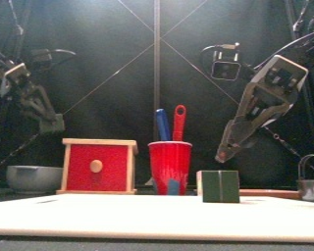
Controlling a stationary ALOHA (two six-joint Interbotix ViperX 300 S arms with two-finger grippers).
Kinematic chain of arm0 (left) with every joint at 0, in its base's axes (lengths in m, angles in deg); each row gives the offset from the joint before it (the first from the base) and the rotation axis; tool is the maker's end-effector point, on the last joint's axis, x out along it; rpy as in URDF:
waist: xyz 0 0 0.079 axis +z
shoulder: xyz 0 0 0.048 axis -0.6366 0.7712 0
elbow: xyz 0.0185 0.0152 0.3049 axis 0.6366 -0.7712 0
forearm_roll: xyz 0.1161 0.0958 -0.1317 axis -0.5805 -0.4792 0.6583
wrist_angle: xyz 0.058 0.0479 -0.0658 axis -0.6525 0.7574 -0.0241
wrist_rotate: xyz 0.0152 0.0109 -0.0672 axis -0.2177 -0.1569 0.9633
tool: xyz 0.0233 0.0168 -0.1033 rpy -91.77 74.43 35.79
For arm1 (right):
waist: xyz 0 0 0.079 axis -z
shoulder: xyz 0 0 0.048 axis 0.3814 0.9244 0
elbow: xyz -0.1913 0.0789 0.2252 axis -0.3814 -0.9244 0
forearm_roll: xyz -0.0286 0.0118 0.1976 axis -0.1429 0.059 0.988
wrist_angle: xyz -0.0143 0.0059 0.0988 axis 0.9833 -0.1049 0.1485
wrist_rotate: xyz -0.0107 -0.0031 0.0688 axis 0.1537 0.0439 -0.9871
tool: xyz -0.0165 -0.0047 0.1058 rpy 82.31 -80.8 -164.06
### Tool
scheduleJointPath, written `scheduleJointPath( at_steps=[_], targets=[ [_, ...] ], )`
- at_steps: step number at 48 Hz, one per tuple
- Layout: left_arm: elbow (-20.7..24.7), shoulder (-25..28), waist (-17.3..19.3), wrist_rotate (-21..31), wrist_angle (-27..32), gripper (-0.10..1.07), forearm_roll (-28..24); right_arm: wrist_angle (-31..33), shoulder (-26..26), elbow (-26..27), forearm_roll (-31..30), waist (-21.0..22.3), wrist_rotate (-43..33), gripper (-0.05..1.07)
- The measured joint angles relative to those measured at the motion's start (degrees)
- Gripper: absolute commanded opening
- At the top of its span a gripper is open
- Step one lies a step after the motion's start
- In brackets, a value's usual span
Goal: Grab left half of sushi roll and put in bowl
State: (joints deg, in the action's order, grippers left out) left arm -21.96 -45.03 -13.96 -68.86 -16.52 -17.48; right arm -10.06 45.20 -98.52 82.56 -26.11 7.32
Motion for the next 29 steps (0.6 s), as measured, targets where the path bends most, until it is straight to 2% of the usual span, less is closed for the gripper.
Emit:
scheduleJointPath(
  at_steps=[5, 10, 18, 29],
  targets=[
    [-1.5, 1.2, 4.2, 0.1, -1.4, 0.71, -1.1, 0.0, 0.4, 0.3, -0.7, 0.4, 0.0, 1.03],
    [-3.3, 3.0, 6.5, 0.3, -4.8, 0.71, -1.0, -0.1, 0.8, 0.6, -1.5, 0.8, 0.0, 1.03],
    [-6.2, 6.3, 6.7, 0.4, -10.6, 0.72, 1.5, 0.0, 1.6, 1.2, -2.6, 1.2, 0.0, 1.03],
    [-6.2, 7.6, 6.9, 0.3, -11.2, 0.81, 3.2, 0.0, 1.8, 1.4, -3.0, 1.7, 0.0, 1.03]
  ],
)
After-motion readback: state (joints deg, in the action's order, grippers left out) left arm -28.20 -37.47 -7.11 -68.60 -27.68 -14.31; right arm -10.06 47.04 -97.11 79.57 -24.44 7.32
